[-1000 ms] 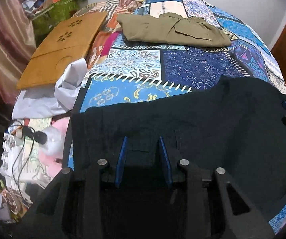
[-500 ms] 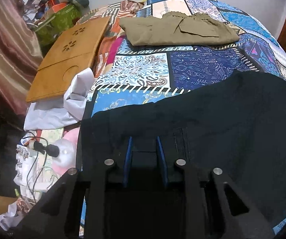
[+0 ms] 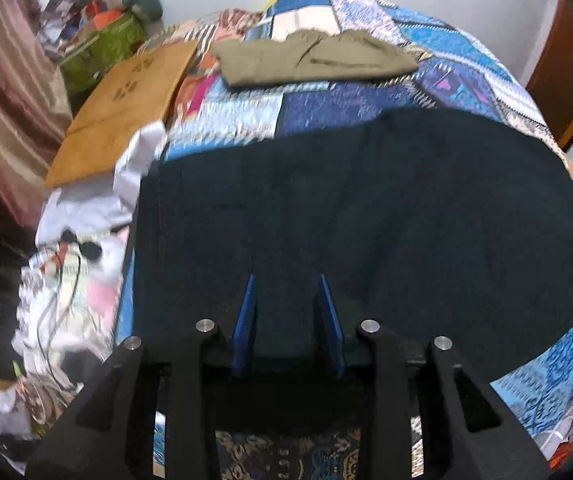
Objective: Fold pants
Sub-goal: 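Smooth the folded black pants flat with both grippers open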
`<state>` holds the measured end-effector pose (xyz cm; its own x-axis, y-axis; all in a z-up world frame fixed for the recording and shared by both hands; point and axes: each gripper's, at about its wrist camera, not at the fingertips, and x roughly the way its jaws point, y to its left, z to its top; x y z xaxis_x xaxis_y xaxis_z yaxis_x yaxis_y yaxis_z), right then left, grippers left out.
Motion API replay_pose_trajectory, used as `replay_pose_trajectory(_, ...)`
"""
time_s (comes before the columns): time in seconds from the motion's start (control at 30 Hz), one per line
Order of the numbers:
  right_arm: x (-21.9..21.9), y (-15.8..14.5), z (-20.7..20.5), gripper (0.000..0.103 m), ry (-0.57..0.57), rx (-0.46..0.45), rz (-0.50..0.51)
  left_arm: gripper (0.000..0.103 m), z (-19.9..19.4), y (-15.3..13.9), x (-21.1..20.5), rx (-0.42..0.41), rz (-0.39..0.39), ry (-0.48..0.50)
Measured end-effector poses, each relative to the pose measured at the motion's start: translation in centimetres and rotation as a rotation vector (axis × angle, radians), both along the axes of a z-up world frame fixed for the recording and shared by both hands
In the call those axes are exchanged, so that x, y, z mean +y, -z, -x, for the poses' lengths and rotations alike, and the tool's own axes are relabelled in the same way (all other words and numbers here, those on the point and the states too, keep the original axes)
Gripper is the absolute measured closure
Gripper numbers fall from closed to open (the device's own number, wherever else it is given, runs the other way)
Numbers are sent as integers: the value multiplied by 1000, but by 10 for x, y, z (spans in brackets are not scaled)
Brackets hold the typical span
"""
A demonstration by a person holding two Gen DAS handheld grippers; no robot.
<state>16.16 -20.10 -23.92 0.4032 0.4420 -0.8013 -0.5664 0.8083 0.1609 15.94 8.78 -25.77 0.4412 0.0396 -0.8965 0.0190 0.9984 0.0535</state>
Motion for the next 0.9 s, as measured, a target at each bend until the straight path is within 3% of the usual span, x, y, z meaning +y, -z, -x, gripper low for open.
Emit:
replay_pose_trajectory(0.2,-18,-1,15,44,14,11,-22,68,15,24,20,19,42,-59)
replay_pose_trajectory(0.33,-26,-2,17,45,46,14,-21,68,16,14,21,33,30,-70)
replay_pose_trajectory(0.47,-56,-10,25,43,144,-3,-39,68,12,-11,7,-9,18,-36)
replay_pose_trajectory(0.57,-87,-18,30,43,236,-22,-57,66,5,-33,-15,-61,17,5)
replay_pose_trajectory(0.67,-123,-22,37,43,343,-27,-85,56,-8,-53,-47,-108,23,50)
replay_pose_trajectory(0.9,-181,-13,64,43,535,-16,-92,49,-35,-81,-148,-171,70,232)
